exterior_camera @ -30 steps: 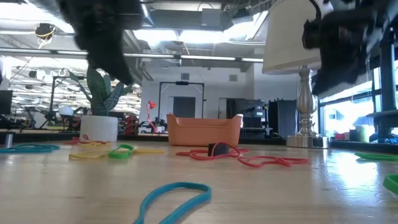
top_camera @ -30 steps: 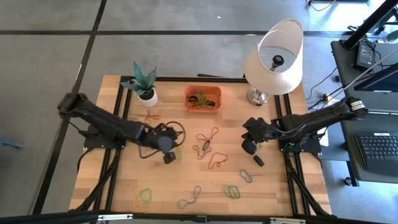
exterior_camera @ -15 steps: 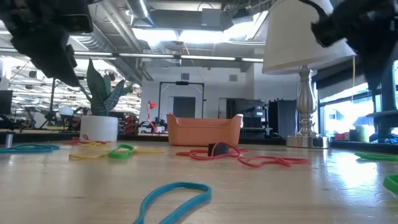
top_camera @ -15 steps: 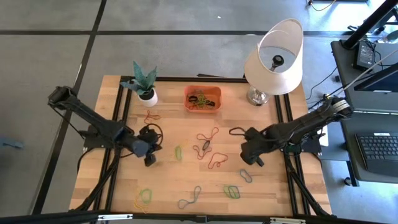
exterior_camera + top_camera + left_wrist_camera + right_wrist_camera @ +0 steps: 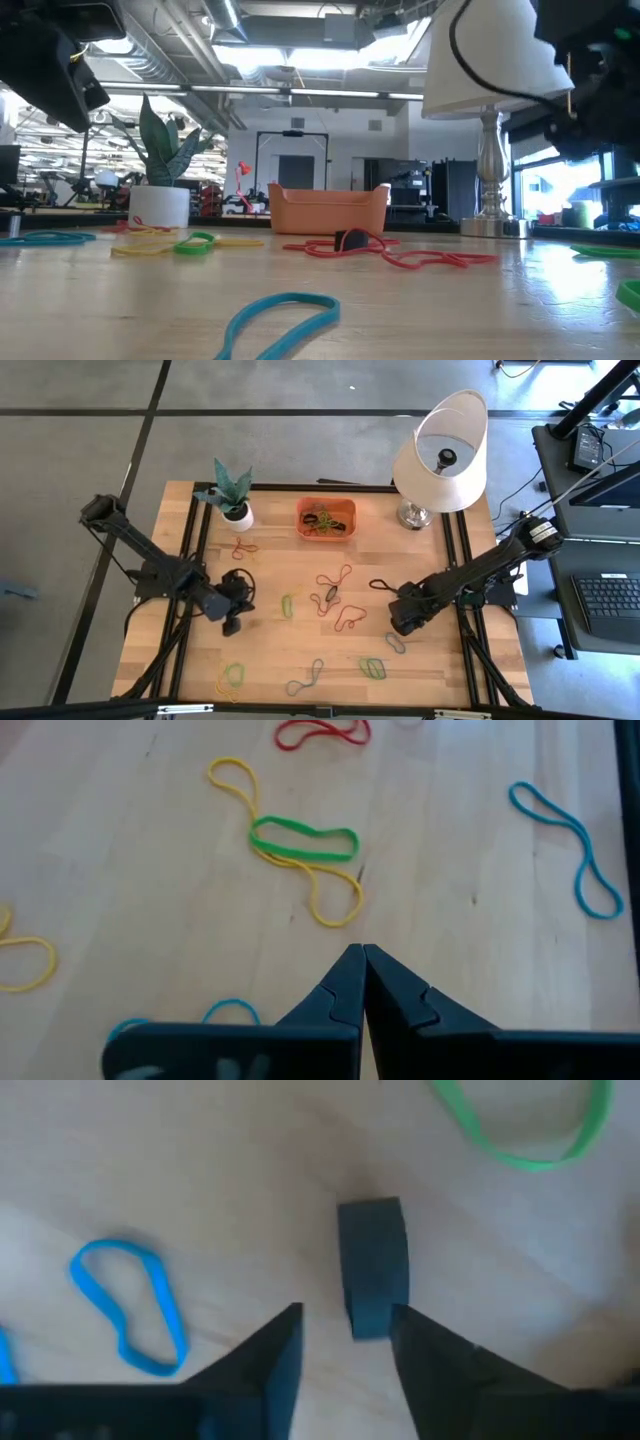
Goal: Pick and place rubber bands into bin
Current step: Put the right black rubber band into the orange bin
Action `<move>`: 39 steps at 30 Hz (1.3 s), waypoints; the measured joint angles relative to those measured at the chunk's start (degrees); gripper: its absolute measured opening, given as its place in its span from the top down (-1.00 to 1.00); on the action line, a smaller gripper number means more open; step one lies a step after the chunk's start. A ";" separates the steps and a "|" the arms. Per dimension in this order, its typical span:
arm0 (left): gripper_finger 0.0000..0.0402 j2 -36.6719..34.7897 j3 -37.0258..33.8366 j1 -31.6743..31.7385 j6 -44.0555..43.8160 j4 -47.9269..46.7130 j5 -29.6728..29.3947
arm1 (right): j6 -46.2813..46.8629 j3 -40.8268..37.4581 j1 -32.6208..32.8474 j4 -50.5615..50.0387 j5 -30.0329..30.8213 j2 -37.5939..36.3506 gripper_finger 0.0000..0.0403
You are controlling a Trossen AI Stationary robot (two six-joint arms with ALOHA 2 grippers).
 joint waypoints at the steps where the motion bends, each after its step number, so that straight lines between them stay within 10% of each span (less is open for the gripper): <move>1: 1.00 0.00 0.00 -0.39 0.00 0.00 -0.02 | 0.50 -1.27 0.00 1.44 -0.04 0.00 0.16; 10: 0.99 0.00 0.00 -2.33 -0.38 0.00 -0.03 | 5.50 -9.15 -0.09 5.70 -0.30 -0.52 -0.03; 18: 0.99 0.02 0.00 -2.39 1.45 -0.11 -0.14 | 5.12 -4.63 0.05 7.72 4.09 0.33 0.87; 28: 0.99 -0.04 0.00 -0.97 10.73 -2.16 -1.16 | -1.16 11.97 -0.19 1.69 12.61 0.17 0.97; 39: 1.00 -0.17 0.00 3.50 15.35 -2.18 -2.50 | -31.43 34.71 -11.49 -2.90 27.04 3.09 0.99</move>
